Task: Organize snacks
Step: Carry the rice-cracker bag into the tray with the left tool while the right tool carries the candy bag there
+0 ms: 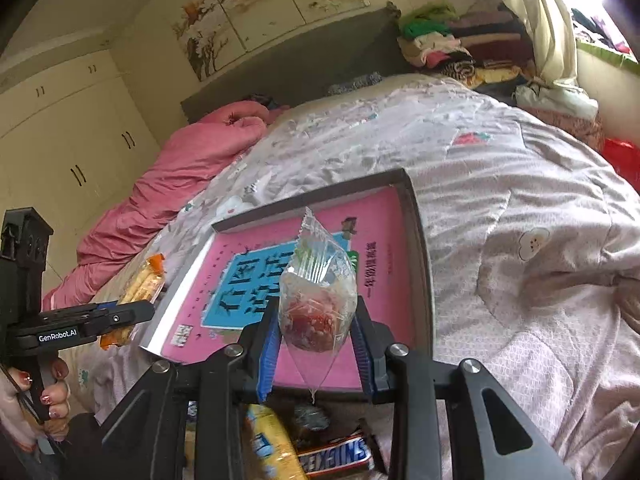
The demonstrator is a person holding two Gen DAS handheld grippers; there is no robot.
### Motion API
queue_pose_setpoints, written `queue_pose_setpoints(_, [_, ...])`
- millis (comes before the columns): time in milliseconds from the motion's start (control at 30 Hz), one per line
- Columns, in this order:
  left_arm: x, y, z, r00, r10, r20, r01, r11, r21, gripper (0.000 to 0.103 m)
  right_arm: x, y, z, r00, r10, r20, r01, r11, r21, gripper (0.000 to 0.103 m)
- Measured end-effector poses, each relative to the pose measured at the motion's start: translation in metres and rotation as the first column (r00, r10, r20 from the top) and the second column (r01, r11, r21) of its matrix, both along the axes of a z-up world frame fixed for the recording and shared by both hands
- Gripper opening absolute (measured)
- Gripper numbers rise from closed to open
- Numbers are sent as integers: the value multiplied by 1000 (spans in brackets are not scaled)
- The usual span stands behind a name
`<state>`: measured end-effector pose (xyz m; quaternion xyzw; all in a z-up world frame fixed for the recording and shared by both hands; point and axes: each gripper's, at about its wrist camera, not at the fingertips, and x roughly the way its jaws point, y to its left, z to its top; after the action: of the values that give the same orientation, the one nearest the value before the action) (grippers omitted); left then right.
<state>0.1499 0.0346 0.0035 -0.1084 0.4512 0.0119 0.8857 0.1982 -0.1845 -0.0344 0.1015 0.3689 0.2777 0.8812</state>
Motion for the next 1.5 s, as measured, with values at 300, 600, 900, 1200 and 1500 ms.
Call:
queue_pose_setpoints(300, [15,-5,-20,999,31,-41,-29,998,62,35,12,5,-10,999,39,-21,-40,998,-43,34])
queue_pose_setpoints(600, [20,-9,-32,998,40,-58,-34,993,110,35,13,14,-16,999,49,-22,-52,992,-115,34])
queue_pose_setpoints(900, [26,-7,-43,996,53,-74,-44,992,117,36,9,15,-18,999,49,-2,-49,983,-178,34])
queue_pose_setpoints(1200, [26,-8,-45,995,57,-80,-49,994,102,36,7,2,-13,1000,19,20,-16,989,-148,35])
queue_pose_setpoints(1500, [21,-7,-42,996,56,-69,-50,995,88,50,4,-15,-11,1000,-20,22,22,995,-98,40])
